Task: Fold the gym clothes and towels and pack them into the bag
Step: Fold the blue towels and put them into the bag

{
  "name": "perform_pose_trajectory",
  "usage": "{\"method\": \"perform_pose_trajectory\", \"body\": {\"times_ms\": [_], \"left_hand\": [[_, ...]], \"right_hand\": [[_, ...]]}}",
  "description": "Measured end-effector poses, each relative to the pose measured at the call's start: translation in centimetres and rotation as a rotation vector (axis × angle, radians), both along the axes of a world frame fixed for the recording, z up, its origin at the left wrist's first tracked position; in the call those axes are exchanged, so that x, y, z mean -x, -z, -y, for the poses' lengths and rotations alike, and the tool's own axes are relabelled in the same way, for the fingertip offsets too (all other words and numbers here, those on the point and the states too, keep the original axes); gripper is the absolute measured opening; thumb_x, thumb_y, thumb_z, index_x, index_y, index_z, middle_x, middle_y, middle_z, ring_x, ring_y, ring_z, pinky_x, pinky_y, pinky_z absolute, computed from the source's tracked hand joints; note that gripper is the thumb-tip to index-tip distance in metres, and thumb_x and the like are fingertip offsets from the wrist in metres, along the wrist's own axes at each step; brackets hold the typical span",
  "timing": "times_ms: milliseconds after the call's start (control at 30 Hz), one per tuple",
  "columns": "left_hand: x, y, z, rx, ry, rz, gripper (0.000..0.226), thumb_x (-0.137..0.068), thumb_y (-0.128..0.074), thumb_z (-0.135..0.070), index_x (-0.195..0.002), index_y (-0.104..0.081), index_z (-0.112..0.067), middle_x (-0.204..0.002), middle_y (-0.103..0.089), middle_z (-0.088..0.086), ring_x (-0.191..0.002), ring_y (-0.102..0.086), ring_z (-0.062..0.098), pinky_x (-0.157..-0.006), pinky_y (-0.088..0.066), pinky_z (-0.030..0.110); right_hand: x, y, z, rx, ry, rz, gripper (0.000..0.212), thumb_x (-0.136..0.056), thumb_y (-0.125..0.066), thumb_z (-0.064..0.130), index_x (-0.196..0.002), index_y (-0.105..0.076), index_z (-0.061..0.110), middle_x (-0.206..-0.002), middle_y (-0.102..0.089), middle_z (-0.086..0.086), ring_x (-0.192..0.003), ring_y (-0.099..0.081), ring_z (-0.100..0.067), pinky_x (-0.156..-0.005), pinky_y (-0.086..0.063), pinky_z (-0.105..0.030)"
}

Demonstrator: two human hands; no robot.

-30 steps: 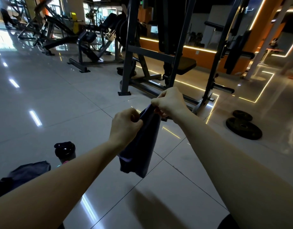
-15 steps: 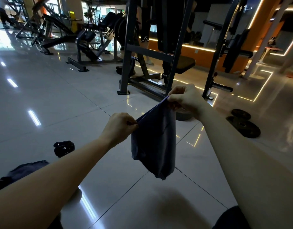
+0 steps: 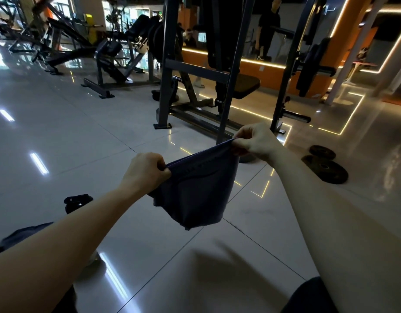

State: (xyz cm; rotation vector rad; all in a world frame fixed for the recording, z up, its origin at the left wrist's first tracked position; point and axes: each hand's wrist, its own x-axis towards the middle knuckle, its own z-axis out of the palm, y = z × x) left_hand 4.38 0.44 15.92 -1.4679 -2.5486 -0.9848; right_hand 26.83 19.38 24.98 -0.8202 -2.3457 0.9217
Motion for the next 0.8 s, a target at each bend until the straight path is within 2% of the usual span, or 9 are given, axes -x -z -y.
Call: {"method": "perform_pose_trajectory", "body": {"times_ms": [100, 233, 367, 467, 567, 633, 800], "left_hand": [[1.2, 0.1, 0.2, 0.027, -0.041, -0.023, 0.008, -0.088, -0.073, -0.024, -0.085, -0.073, -0.016, -0.080, -0.065, -0.002, -0.071, -0.059, 0.011, -0.058, -0.044, 0.024], [2.0, 0.4, 0.8, 0.054, -0.073, -0.046, 0.007, -0.088, -0.073, -0.022, -0.086, -0.072, -0.016, -0.078, -0.060, -0.001, -0.067, -0.051, 0.006, -0.053, -0.034, 0.020], [2.6, 0.5, 1.2, -0.039, -0.087, -0.023, 0.004, -0.083, -0.072, -0.019, -0.080, -0.070, -0.017, -0.075, -0.063, -0.004, -0.073, -0.059, 0.014, -0.059, -0.039, 0.024], [2.8, 0.3, 1.1, -0.144, -0.080, 0.047, 0.003, -0.083, -0.069, -0.017, -0.081, -0.070, -0.018, -0.075, -0.066, -0.005, -0.073, -0.062, 0.011, -0.062, -0.043, 0.025], [3.0, 0.2, 1.0, -0.210, -0.052, 0.092, 0.006, -0.090, -0.067, -0.017, -0.088, -0.072, -0.016, -0.079, -0.069, -0.004, -0.076, -0.064, 0.011, -0.063, -0.044, 0.022], [3.4, 0.2, 1.0, -0.237, -0.046, 0.103, 0.009, -0.094, -0.067, -0.020, -0.090, -0.073, -0.015, -0.079, -0.069, -0.004, -0.076, -0.064, 0.010, -0.062, -0.043, 0.020], [3.9, -0.4, 1.0, -0.275, -0.057, 0.053, 0.011, -0.095, -0.069, -0.022, -0.089, -0.072, -0.013, -0.078, -0.068, -0.002, -0.074, -0.064, 0.015, -0.069, -0.046, 0.030]], "right_hand": [[0.5, -0.6, 0.0, -0.042, -0.002, 0.000, 0.005, -0.096, -0.064, 0.008, -0.095, -0.069, 0.010, -0.088, -0.072, -0.007, -0.078, -0.074, -0.014, -0.064, -0.057, -0.019], [0.2, -0.4, -0.4, -0.007, 0.070, -0.081, 0.005, -0.096, -0.064, 0.006, -0.096, -0.070, 0.005, -0.086, -0.072, -0.012, -0.076, -0.074, -0.019, -0.063, -0.059, -0.022], [-0.7, 0.8, -1.2, 0.111, 0.186, -0.122, 0.005, -0.096, -0.064, 0.007, -0.094, -0.068, 0.009, -0.090, -0.072, -0.015, -0.078, -0.074, -0.024, -0.066, -0.060, -0.029], [-1.1, 1.7, -1.7, 0.201, 0.263, -0.128, 0.005, -0.096, -0.064, 0.006, -0.093, -0.066, 0.009, -0.092, -0.071, -0.017, -0.079, -0.073, -0.027, -0.064, -0.059, -0.031], [-1.3, 2.4, -2.3, 0.148, 0.268, -0.020, 0.012, -0.097, -0.061, 0.004, -0.091, -0.064, 0.013, -0.095, -0.069, -0.014, -0.086, -0.071, -0.026, -0.067, -0.059, -0.033], [-1.4, 2.8, -2.5, 0.099, 0.265, 0.047, 0.012, -0.098, -0.060, 0.004, -0.093, -0.065, 0.014, -0.094, -0.070, -0.012, -0.084, -0.071, -0.023, -0.064, -0.057, -0.030], [-1.4, 3.8, -2.8, 0.093, 0.265, 0.100, 0.008, -0.098, -0.061, 0.006, -0.099, -0.067, 0.011, -0.094, -0.071, -0.011, -0.085, -0.072, -0.020, -0.062, -0.055, -0.026]]}}
